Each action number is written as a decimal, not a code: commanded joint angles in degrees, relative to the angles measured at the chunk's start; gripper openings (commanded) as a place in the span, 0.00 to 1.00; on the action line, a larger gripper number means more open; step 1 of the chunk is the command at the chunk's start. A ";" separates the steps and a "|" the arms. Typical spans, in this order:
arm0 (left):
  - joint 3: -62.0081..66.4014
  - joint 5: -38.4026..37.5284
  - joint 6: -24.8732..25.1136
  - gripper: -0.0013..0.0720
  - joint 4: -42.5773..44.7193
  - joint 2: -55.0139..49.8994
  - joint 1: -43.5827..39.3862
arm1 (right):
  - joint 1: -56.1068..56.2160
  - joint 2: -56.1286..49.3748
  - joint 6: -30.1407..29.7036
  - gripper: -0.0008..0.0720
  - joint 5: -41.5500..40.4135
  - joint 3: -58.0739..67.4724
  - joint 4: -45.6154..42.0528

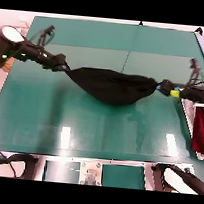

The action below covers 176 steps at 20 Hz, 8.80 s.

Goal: Fold the shirts.

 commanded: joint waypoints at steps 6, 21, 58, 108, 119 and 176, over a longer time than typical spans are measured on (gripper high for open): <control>0.07 7.37 1.86 0.05 1.11 25.18 5.86 | -1.44 23.76 1.51 0.04 0.00 15.47 -0.09; -44.04 13.18 11.89 0.05 -17.14 35.23 6.80 | 7.61 30.29 3.61 0.04 -0.79 -28.26 8.87; -59.89 21.24 18.10 0.05 -20.48 35.23 6.80 | 1.79 15.37 9.38 0.40 7.82 -36.94 -5.99; 22.01 48.35 21.55 0.05 -9.94 -24.22 -22.40 | -13.62 9.55 -0.31 0.03 -8.09 -32.30 6.56; 34.53 -7.06 -1.55 0.84 -5.66 -15.19 -3.50 | -16.90 2.43 -3.41 0.41 -2.73 -6.34 3.23; -35.65 4.66 18.29 0.05 -4.76 0.24 24.00 | -14.62 -19.26 2.97 0.33 19.87 -14.80 -19.76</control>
